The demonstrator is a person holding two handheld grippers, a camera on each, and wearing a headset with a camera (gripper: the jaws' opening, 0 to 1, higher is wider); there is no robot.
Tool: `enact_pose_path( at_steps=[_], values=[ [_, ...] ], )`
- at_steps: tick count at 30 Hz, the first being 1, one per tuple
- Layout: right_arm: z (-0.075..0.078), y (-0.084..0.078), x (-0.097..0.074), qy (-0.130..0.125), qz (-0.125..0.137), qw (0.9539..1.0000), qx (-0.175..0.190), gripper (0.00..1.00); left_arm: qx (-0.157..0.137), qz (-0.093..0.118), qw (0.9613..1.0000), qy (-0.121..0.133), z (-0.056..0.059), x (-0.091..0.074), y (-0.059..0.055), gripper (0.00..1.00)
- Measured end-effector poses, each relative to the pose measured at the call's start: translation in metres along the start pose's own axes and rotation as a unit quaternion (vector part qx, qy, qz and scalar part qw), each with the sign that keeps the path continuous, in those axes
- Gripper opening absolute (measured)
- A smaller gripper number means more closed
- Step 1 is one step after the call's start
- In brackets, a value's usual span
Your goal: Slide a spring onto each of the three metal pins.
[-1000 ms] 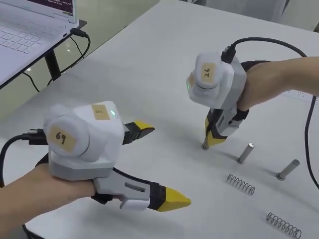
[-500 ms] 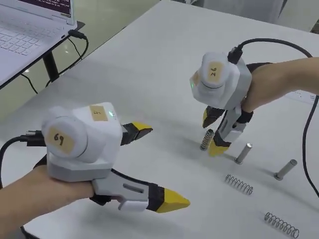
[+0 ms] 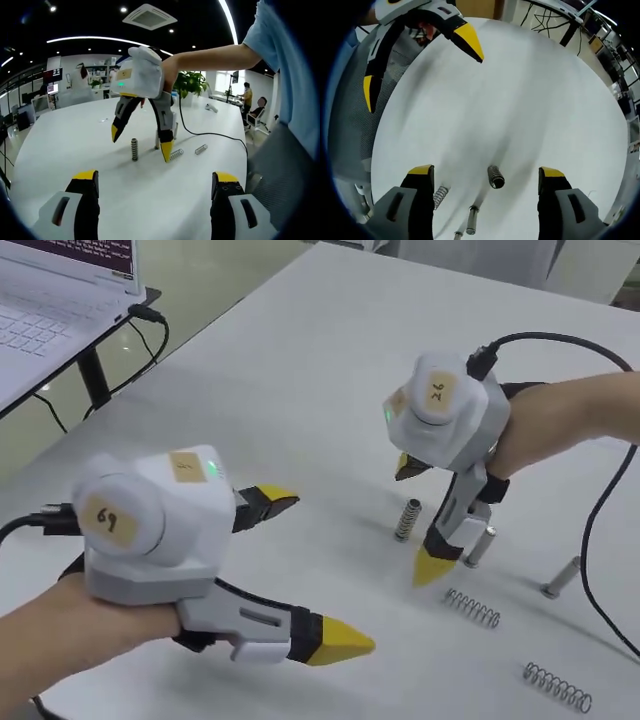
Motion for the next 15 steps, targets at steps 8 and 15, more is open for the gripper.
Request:
enact_pose_path(
  at_steps=[8,15],
  values=[
    [-0.0004,0.0014,-0.0018,-0.018,0.028,0.9994,0.011,1.00,0.002,0.000,1.0000,-0.004,0.0025,0.0011,0.0022,0.91],
    [-0.0008,-0.0016,-0.0071,-0.029,0.041,0.9986,0.017,1.00,0.004,-0.001,1.0000,-0.008,0.0039,0.0022,0.0037,0.91]
  ],
)
Point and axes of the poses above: the centre of the closed fingertips' face, and the gripper's own axes: x roughly forward along the fingers, z roughly to its right, y roughly out of its top, the point moved 5 cm from there along -x, roughly backward along the fingers, and after that the axes turned 3 degrees about -y, right-handed, at the moved point
